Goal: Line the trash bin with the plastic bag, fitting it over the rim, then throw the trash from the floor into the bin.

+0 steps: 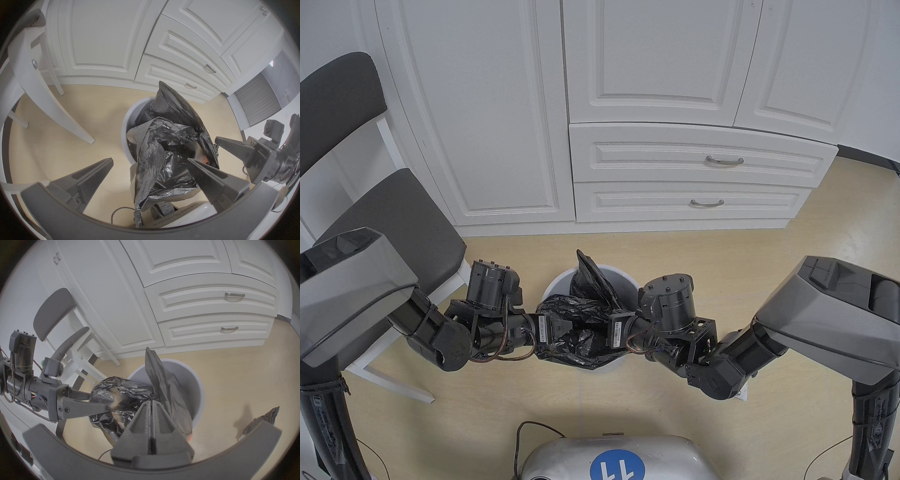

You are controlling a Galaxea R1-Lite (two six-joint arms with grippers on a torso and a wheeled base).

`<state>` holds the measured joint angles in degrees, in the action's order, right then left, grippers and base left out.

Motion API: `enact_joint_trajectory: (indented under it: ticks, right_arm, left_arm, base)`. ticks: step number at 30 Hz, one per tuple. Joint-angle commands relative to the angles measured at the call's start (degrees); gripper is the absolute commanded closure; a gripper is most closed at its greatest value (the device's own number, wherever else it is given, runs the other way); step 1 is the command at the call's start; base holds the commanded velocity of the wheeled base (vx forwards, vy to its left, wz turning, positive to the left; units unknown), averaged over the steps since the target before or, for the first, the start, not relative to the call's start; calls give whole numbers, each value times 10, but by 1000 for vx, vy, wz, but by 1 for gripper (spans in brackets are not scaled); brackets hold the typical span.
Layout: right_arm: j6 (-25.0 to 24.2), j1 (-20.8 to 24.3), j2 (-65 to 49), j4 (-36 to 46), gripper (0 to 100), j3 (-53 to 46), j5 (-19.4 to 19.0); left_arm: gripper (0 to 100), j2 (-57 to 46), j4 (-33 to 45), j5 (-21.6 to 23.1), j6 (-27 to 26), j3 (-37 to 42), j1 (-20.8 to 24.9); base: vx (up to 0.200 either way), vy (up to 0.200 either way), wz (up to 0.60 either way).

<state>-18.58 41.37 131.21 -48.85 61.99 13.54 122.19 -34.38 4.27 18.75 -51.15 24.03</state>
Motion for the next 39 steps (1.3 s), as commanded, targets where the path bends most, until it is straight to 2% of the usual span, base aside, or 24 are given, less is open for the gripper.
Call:
enact_joint_trajectory:
  ticks: [1, 5, 6, 11, 19, 26, 27, 31, 39]
  right_arm:
    - [-1, 2, 5, -4, 100, -1, 0]
    - [7, 0, -15, -25, 100, -20, 2]
    - [21, -1, -23, -29, 0, -29, 1]
    - [38, -2, -32, -27, 0, -37, 2]
    - [73, -4, 22, -27, 0, -35, 8]
    - [73, -16, 68, -25, 0, 7, 24]
    - [72, -18, 74, -26, 100, 13, 26]
    - [69, -27, 83, -27, 100, 35, 36]
    - [77, -43, 33, -27, 100, 3, 40]
  left_arm:
    - [0, 16, -4, 0, 1, 3, -6]
    - [0, 4, -4, 1, 1, 4, -10]
    - [0, 2, -4, 1, 1, 6, -10]
    - [0, 0, -5, 1, 1, 7, -10]
    - [0, 9, -5, 1, 2, 3, -10]
    - [0, 26, -15, 1, 3, 1, -9]
    - [0, 30, -21, 1, 3, 2, -8]
    - [0, 48, -53, 0, 6, 2, -6]
    - [0, 69, -90, -4, 8, 0, -12]
  base:
    - [0, 0, 0]
    - [0, 0, 0]
    - [0, 0, 0]
    - [0, 0, 0]
    - [0, 0, 0]
    - [0, 0, 0]
    - [0, 0, 0]
    - [0, 0, 0]
    - [0, 0, 0]
